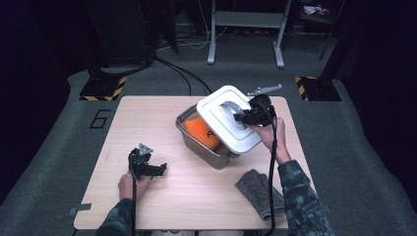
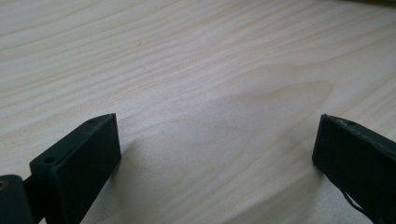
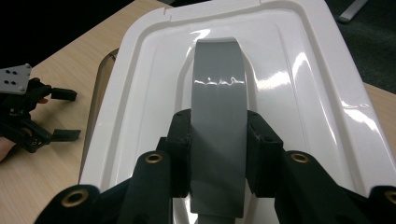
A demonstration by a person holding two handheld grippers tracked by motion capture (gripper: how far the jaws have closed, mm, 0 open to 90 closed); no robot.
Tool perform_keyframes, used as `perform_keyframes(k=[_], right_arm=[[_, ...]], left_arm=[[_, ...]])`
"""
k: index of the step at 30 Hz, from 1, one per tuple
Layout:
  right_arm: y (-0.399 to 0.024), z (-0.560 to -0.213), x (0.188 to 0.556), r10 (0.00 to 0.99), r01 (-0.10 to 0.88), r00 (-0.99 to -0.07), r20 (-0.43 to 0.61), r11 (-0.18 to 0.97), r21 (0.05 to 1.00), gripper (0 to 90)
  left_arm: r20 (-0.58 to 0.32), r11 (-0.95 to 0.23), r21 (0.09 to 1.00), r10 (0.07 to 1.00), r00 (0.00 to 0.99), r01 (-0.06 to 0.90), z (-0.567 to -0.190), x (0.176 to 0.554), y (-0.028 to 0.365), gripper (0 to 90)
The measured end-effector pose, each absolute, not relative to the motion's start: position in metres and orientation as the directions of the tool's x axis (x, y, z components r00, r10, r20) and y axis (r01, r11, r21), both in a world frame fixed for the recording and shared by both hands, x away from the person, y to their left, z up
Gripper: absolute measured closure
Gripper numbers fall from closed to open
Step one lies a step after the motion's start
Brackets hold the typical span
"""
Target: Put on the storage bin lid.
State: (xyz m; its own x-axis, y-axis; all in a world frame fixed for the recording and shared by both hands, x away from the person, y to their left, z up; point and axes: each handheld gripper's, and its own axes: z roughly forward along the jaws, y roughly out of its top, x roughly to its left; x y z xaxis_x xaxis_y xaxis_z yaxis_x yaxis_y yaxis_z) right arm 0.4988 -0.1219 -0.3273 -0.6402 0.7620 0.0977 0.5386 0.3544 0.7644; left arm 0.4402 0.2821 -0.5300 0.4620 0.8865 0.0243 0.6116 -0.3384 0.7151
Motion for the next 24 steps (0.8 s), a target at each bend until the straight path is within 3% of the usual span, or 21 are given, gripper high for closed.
perform_keyframes(k=[24], right_arm=[[-0.074, -0.356, 0.517, 0.695, 0.572, -0.703, 0.152, 0.424, 0.702, 66.5]], left_arm=[[0.015, -0.321, 0.723, 0.893, 0.451, 0.612, -0.531, 0.44, 0.281, 0.6]])
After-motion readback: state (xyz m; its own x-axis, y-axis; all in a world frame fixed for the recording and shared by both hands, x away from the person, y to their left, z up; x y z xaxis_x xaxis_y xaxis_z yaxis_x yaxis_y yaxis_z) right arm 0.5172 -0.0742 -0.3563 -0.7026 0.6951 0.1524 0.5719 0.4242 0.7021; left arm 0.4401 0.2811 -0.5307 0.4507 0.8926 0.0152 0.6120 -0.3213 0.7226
